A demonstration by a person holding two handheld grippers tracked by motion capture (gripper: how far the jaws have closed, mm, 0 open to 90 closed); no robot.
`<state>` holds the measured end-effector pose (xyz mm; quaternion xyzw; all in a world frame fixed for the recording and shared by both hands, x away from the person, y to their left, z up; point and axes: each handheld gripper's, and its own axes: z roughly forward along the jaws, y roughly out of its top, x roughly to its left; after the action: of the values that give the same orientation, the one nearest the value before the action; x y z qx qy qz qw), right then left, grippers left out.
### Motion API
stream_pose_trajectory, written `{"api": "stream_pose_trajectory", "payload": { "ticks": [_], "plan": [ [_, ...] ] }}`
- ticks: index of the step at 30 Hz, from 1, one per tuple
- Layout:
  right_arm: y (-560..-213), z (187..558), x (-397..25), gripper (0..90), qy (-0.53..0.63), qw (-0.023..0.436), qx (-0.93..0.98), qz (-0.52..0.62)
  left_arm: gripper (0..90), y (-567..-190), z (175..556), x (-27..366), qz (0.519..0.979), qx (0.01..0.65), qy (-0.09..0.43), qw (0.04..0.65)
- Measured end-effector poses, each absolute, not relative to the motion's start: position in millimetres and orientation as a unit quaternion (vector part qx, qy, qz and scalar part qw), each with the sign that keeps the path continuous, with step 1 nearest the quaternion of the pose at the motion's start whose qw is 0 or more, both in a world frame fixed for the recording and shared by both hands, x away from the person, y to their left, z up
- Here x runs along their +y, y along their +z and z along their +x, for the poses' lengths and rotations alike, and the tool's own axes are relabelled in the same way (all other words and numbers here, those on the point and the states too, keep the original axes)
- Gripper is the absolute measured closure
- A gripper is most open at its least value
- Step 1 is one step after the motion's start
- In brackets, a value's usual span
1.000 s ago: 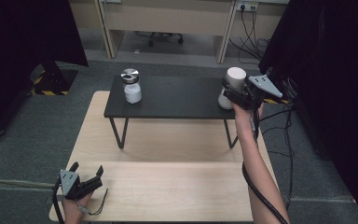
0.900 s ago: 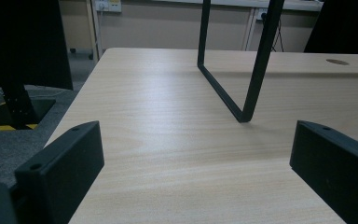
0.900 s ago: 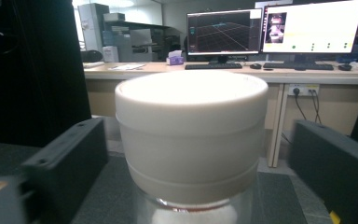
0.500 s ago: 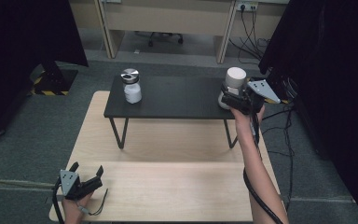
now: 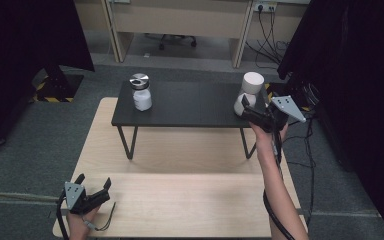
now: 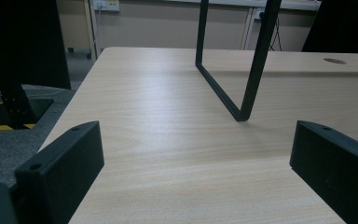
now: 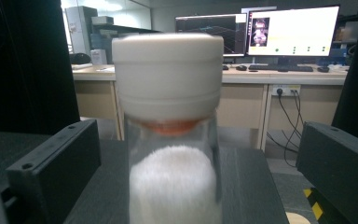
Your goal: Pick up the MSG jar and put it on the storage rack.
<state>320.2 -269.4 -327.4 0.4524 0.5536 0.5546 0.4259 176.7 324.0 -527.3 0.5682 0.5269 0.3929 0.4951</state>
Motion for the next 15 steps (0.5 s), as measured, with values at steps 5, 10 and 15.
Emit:
{"api": "stream_pose_trajectory", "payload": {
  "ticks": [5, 10, 15],
  "plan": [
    [-338.1, 308.0, -272.2, 0.3, 0.549, 0.429, 0.555, 0.455, 1.9, -527.5, 176.7, 323.7, 0.568, 0.526, 0.393, 0.496],
    [-351.9, 296.5, -276.5, 0.3, 0.542, 0.426, 0.556, 0.465, 1.9, -527.1, 176.6, 324.2, 0.57, 0.525, 0.391, 0.496],
    [-363.1, 287.0, -281.8, 0.3, 0.535, 0.425, 0.552, 0.478, 1.8, -526.7, 176.6, 326.3, 0.568, 0.528, 0.384, 0.5]
  ]
}}
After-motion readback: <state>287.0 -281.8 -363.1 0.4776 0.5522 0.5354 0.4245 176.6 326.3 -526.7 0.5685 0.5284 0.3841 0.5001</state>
